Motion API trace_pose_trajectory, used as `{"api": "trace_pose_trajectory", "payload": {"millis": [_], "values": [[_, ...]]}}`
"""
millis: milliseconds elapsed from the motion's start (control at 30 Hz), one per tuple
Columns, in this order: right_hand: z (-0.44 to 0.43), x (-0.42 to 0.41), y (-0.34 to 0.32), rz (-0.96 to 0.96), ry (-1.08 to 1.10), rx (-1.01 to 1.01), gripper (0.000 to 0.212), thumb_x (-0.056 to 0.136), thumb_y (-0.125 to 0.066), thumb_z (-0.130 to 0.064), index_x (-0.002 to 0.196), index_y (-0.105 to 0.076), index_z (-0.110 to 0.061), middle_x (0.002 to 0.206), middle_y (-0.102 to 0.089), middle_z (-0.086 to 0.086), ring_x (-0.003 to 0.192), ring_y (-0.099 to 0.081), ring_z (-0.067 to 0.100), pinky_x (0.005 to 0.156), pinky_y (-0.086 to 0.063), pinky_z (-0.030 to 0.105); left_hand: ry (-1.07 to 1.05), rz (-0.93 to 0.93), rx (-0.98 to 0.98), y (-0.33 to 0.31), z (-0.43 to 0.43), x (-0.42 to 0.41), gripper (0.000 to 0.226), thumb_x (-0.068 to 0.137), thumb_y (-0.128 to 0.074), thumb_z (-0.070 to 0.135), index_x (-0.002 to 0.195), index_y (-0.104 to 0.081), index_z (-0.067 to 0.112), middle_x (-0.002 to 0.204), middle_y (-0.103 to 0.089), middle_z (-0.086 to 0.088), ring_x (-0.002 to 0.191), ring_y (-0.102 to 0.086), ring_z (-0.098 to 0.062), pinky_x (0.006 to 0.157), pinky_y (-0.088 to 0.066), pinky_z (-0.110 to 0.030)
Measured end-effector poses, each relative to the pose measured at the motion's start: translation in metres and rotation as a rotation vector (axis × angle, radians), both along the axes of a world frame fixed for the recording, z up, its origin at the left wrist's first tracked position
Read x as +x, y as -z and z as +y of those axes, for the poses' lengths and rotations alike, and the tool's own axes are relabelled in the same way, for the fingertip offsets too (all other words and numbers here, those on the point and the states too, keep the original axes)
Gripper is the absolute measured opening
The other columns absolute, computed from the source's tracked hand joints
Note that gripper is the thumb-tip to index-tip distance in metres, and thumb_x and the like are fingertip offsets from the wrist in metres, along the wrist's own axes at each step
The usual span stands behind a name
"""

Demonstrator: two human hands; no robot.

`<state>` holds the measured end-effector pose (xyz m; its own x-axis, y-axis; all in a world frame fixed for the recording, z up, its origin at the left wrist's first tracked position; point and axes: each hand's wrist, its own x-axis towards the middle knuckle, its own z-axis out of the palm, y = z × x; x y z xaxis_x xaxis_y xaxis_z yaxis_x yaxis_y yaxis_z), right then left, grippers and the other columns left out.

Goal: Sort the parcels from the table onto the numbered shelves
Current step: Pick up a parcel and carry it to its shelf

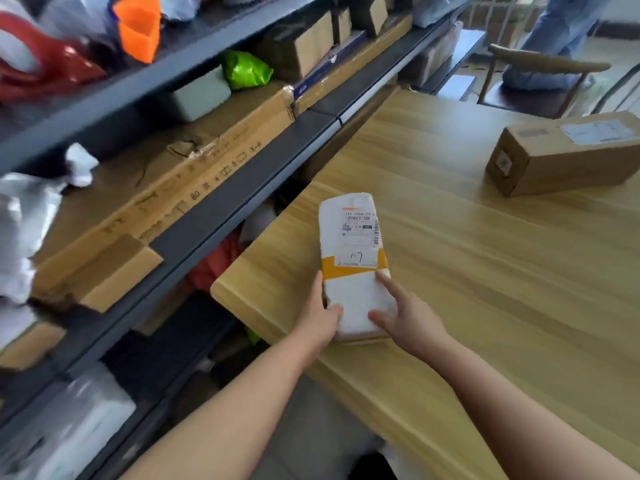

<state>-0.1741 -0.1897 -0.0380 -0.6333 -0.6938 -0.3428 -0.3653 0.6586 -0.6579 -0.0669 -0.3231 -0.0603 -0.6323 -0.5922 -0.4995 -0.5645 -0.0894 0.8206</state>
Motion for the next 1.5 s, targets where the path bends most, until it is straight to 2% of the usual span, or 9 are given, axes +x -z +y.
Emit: {"api": "trace_pose_trajectory", "payload": {"millis": [100,267,367,500,667,933,1067,1333,1500], "values": [[-0.026,0.032,-0.007,0.036,-0.117,-0.068,0.073,0.091,-0.061,-0.033,0.151,-0.02,-0.038,0.153,-0.034,-0.006,0.132,-0.042,0.017,0.094,-0.037,0.026,-0.127,0.042,-0.005,-0.011,-0.011,0.047,0.074,0.096,-0.048,0.012,0.151,-0.013,0.047,0.141,-0.045,0.013,0.124,-0.048,-0.013,0.107,-0.043,-0.043],[-0.058,0.113,-0.016,0.075,-0.386,-0.039,0.072,0.095,-0.052,-0.039,0.153,-0.01,-0.038,0.15,-0.035,-0.002,0.123,-0.049,0.02,0.079,-0.036,0.024,-0.347,0.026,-0.058,-0.024,-0.016,0.153,0.074,0.096,-0.05,0.015,0.149,-0.015,0.052,0.137,-0.046,0.016,0.124,-0.048,-0.013,0.106,-0.043,-0.045],[-0.064,0.179,-0.016,0.043,-0.511,-0.061,0.072,0.095,-0.054,-0.038,0.153,-0.012,-0.034,0.15,-0.036,-0.001,0.126,-0.047,0.02,0.086,-0.036,0.024,-0.459,-0.047,-0.112,-0.023,-0.005,0.226,0.074,0.092,-0.052,0.023,0.146,-0.014,0.056,0.143,-0.046,0.012,0.126,-0.048,-0.015,0.102,-0.047,-0.046],[-0.053,0.275,-0.012,0.003,-0.652,-0.077,0.073,0.094,-0.055,-0.038,0.153,-0.012,-0.031,0.152,-0.034,-0.001,0.128,-0.047,0.019,0.094,-0.042,0.028,-0.601,-0.092,-0.145,-0.021,0.03,0.329,0.07,0.093,-0.048,0.015,0.148,-0.019,0.048,0.135,-0.054,0.01,0.11,-0.055,-0.012,0.09,-0.051,-0.034],[-0.032,0.395,-0.011,0.021,-0.887,-0.071,0.071,0.094,-0.053,-0.037,0.153,-0.013,-0.032,0.153,-0.033,0.0,0.131,-0.043,0.02,0.093,-0.039,0.028,-0.795,-0.145,-0.164,-0.03,0.092,0.453,0.062,0.091,-0.044,0.01,0.136,-0.031,0.051,0.114,-0.061,0.012,0.102,-0.06,-0.019,0.089,-0.054,-0.042],[-0.018,0.58,-0.033,0.039,-1.325,-0.104,0.07,0.095,-0.053,-0.038,0.153,-0.014,-0.031,0.152,-0.037,0.001,0.132,-0.043,0.022,0.1,-0.036,0.029,-1.202,-0.166,-0.191,-0.05,0.174,0.628,0.061,0.085,-0.043,0.011,0.135,-0.036,0.046,0.121,-0.061,0.008,0.107,-0.059,-0.021,0.093,-0.052,-0.046],[-0.02,0.662,-0.045,0.05,-1.531,-0.103,0.07,0.095,-0.052,-0.04,0.153,-0.014,-0.033,0.15,-0.04,0.002,0.13,-0.045,0.023,0.098,-0.037,0.03,-1.414,-0.123,-0.2,-0.057,0.204,0.696,0.059,0.076,-0.04,0.016,0.128,-0.039,0.044,0.12,-0.061,0.007,0.108,-0.059,-0.024,0.09,-0.053,-0.052],[-0.055,0.799,-0.056,0.015,-1.835,-0.132,0.071,0.094,-0.054,-0.039,0.153,-0.014,-0.034,0.151,-0.038,0.0,0.132,-0.043,0.022,0.099,-0.039,0.033,-1.726,-0.056,-0.28,-0.07,0.21,0.794,0.053,0.089,-0.038,0.002,0.133,-0.039,0.031,0.123,-0.058,0.004,0.11,-0.057,-0.016,0.096,-0.051,-0.05],[-0.088,0.873,-0.068,-0.028,-1.976,-0.123,0.072,0.093,-0.055,-0.039,0.152,-0.014,-0.037,0.151,-0.038,-0.001,0.129,-0.045,0.024,0.1,-0.042,0.036,-1.88,-0.028,-0.263,-0.085,0.193,0.844,0.052,0.092,-0.038,0.0,0.128,-0.038,0.038,0.123,-0.056,0.009,0.113,-0.055,-0.015,0.099,-0.049,-0.05]]}}
